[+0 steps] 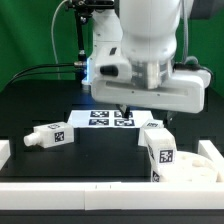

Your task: Assemble stool

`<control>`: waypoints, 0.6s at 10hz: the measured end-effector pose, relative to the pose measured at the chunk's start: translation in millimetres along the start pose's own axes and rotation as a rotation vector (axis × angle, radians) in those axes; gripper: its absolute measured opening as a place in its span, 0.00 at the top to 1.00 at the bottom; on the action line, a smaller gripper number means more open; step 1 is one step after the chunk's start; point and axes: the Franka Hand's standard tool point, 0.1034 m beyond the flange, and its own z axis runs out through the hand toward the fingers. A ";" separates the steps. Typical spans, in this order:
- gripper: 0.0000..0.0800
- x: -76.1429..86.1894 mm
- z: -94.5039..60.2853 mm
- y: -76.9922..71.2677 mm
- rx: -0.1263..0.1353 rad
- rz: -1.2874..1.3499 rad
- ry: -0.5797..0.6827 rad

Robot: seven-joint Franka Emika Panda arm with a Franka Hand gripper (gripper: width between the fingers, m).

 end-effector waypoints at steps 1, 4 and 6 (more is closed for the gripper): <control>0.19 0.8 1.6 0.5 0.002 0.006 -0.083; 0.19 -4.2 10.4 8.2 -0.005 0.050 -0.254; 0.19 -10.5 24.6 6.3 -0.009 0.111 -0.293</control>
Offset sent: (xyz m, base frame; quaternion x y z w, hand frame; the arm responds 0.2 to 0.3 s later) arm 0.0000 0.0000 0.0000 0.0000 -0.1938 0.0000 0.9810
